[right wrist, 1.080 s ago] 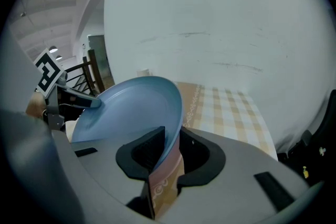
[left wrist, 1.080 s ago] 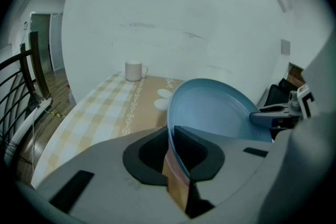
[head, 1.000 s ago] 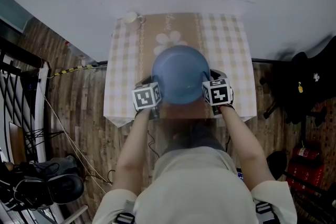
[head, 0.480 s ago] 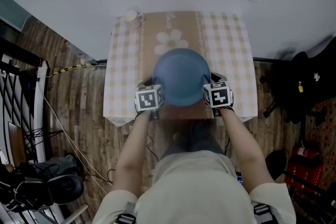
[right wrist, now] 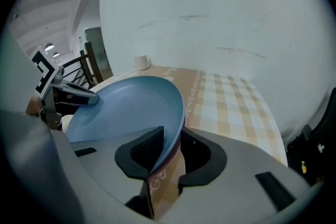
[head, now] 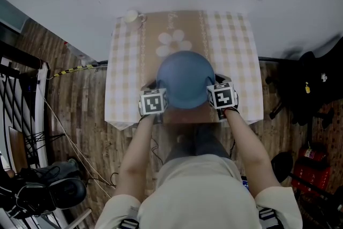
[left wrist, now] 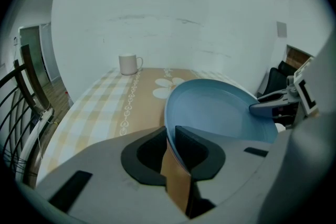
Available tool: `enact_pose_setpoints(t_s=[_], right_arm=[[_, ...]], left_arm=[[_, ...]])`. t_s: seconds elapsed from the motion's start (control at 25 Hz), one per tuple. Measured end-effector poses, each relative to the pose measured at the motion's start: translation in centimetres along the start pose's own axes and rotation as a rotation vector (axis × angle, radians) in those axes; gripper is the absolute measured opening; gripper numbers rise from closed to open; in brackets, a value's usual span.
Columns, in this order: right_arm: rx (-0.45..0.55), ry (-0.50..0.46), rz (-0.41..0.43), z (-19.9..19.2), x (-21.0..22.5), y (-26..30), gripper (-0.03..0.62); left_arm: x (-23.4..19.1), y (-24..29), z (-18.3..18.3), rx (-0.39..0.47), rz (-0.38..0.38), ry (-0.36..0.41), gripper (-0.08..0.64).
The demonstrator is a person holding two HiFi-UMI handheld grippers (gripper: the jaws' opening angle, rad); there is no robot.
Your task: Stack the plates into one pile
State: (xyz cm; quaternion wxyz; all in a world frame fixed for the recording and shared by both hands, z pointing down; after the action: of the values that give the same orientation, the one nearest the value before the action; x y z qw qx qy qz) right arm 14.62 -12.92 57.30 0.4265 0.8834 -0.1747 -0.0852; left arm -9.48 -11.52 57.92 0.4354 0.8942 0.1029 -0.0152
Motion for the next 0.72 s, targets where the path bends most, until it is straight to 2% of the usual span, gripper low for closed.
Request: enact_pose_setpoints(t_s=[0.56, 0.72], right_arm=[[0.014, -0.015, -0.034, -0.06, 0.16, 0.23, 0.094], [-0.009, -0.022, -0.041, -0.52, 0.28, 0.48, 0.095]], left_arm=[[0.05, 0.60, -0.34, 0.011, 0.036, 0.028, 0.052], [0.09, 0.84, -0.44, 0.017, 0.045, 0.052, 0.058]])
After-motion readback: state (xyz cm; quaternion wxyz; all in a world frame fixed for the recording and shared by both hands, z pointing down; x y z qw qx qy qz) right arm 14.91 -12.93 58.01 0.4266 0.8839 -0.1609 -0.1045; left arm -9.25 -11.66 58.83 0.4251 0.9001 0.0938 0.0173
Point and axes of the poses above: the fingertips, and each gripper's own axes: y forward along the fingers, x to its right, z out of its top, the point moved 3 cm from there along -y, backward along the fingers, and after that the axes turned 4 degrees about -x, right-handed, at the moved point
